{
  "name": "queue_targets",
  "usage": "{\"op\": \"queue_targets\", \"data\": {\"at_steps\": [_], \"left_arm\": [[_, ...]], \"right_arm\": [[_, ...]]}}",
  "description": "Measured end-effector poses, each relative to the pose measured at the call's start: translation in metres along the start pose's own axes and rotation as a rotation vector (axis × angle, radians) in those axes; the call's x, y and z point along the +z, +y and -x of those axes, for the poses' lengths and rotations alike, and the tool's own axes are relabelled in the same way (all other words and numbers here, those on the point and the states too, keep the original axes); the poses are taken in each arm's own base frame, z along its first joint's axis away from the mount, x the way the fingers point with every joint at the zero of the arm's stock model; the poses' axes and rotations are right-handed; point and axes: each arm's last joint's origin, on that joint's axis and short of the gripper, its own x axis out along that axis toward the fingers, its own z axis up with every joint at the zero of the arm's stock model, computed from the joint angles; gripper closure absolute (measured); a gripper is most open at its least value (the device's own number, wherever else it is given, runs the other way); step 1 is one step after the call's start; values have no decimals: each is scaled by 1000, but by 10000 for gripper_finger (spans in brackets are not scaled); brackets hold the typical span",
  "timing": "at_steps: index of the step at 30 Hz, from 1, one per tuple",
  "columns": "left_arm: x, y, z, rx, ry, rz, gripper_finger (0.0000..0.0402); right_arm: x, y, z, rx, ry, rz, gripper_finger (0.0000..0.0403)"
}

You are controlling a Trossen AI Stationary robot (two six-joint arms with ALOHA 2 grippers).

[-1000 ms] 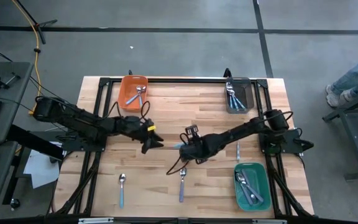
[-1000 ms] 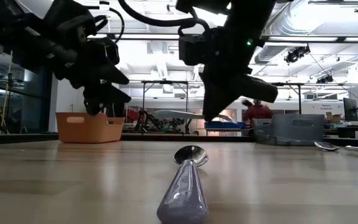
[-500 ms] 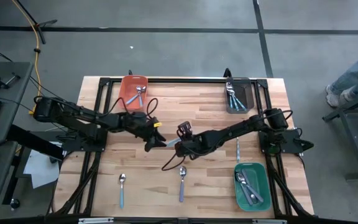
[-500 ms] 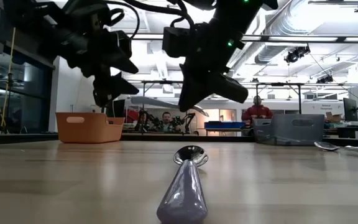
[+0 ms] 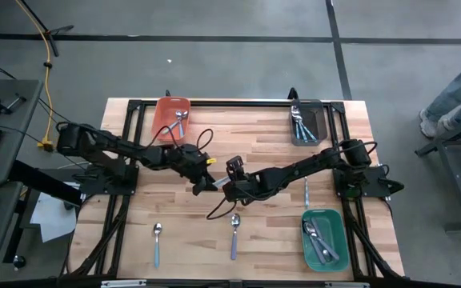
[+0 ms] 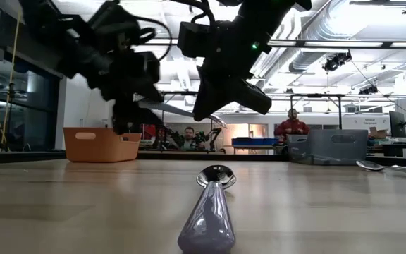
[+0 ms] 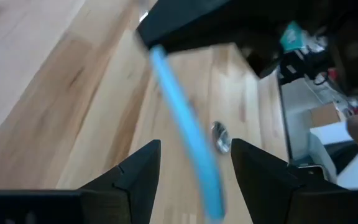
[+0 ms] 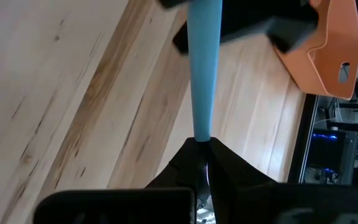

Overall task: Sort silverware by color (type)
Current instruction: Put the blue spoon into the orange bin

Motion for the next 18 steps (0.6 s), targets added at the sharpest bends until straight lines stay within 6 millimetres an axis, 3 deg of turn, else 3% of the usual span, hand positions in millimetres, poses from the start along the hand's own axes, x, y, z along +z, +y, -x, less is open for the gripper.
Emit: {"op": "queue_targets", "data": {"at_steps": [10,13,18], "left_arm": [[15,-4,-15,-78,54,-40,228],[16,-3,-13,-71,55,-66,264],[12,3,-12,-34,93,-79,361]], "right_arm": [[0,0,0,0,0,1,403],[0,0,0,-1,-1,-2,403],[0,-1,2,-2,-1,-2,403]]}}
